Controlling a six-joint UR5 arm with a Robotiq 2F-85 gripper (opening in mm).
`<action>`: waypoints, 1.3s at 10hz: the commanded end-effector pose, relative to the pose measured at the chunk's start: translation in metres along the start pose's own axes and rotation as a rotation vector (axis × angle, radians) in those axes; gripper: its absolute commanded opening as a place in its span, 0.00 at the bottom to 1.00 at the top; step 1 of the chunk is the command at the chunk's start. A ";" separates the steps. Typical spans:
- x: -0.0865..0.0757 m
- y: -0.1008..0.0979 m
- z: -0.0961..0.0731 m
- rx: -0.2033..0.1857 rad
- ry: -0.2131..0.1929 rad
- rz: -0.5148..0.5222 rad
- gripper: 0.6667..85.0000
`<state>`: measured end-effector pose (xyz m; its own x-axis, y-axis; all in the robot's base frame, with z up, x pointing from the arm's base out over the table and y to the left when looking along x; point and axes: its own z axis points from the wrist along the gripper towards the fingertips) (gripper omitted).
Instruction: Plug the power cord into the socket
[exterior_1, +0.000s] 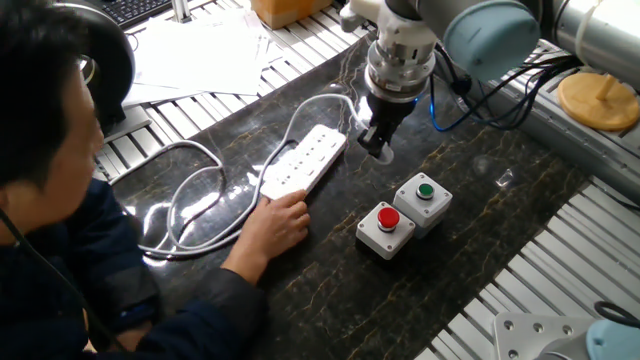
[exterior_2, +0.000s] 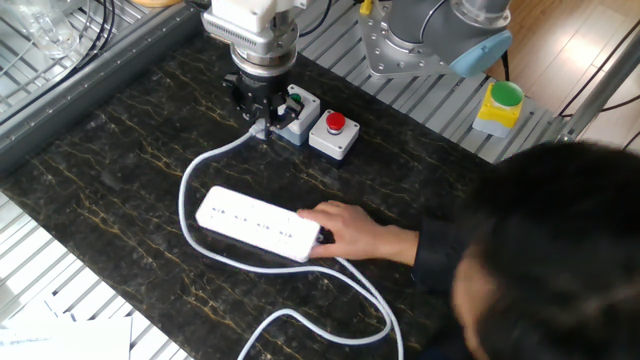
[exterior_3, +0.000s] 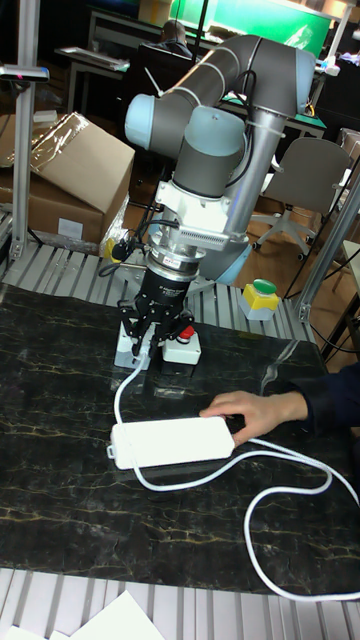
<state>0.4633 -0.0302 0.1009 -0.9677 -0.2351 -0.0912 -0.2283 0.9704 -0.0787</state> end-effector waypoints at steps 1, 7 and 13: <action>-0.005 -0.004 -0.001 0.011 -0.019 -0.007 0.01; -0.104 0.010 -0.026 -0.026 0.013 -0.183 0.01; -0.131 0.008 0.021 -0.012 0.033 -0.334 0.01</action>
<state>0.5744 0.0048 0.1014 -0.8638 -0.5031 -0.0272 -0.5000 0.8626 -0.0775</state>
